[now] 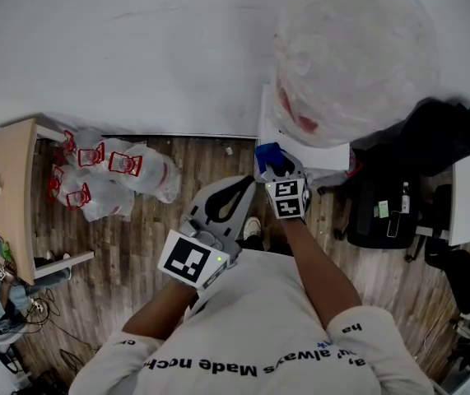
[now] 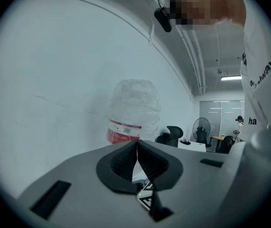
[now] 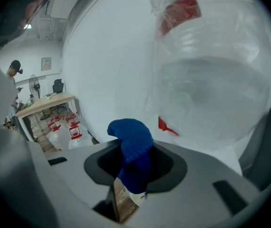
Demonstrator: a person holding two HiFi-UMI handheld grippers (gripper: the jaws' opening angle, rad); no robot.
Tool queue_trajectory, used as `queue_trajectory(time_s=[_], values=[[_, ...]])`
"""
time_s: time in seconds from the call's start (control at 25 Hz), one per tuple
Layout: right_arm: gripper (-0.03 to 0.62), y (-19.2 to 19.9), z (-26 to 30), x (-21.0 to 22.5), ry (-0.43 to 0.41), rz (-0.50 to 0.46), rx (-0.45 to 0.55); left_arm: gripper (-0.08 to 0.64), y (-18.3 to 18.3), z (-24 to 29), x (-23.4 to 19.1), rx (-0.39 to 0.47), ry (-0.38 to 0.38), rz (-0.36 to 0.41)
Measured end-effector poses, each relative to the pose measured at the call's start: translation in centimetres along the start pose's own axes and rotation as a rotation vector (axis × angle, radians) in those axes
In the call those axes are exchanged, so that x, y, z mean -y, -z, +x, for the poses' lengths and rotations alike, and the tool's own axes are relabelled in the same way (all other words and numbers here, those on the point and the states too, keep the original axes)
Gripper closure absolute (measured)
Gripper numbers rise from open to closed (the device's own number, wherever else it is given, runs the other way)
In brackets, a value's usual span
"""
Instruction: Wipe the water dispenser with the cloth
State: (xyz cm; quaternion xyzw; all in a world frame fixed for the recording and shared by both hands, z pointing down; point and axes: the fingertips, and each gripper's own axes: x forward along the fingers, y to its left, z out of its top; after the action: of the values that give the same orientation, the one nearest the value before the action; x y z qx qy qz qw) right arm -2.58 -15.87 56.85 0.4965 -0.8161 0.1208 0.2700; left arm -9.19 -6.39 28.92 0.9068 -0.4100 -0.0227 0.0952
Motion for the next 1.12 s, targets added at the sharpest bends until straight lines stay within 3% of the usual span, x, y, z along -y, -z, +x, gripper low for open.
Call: queue_trajectory(time_s=[0.16, 0.4, 0.68, 1.12], values=[[0.463, -1.4, -0.6, 3.0, 0.075, 0.035, 0.054, 0.538, 0.0, 0.0, 0.1, 0.001, 0.006, -0.002], [0.463, 1.2, 0.4, 6.7, 0.156, 0.091, -0.007, 0.538, 0.2, -0.2, 0.2, -0.007, 0.012, -0.002], [0.463, 2.3, 1.0, 6.8, 0.112, 0.136, -0.034, 0.538, 0.4, -0.6, 0.0, -0.011, 0.007, -0.004], [0.463, 3.4, -0.1, 5.7, 0.064, 0.115, -0.054, 0.538, -0.3, -0.5, -0.2, 0.006, 0.021, 0.0]])
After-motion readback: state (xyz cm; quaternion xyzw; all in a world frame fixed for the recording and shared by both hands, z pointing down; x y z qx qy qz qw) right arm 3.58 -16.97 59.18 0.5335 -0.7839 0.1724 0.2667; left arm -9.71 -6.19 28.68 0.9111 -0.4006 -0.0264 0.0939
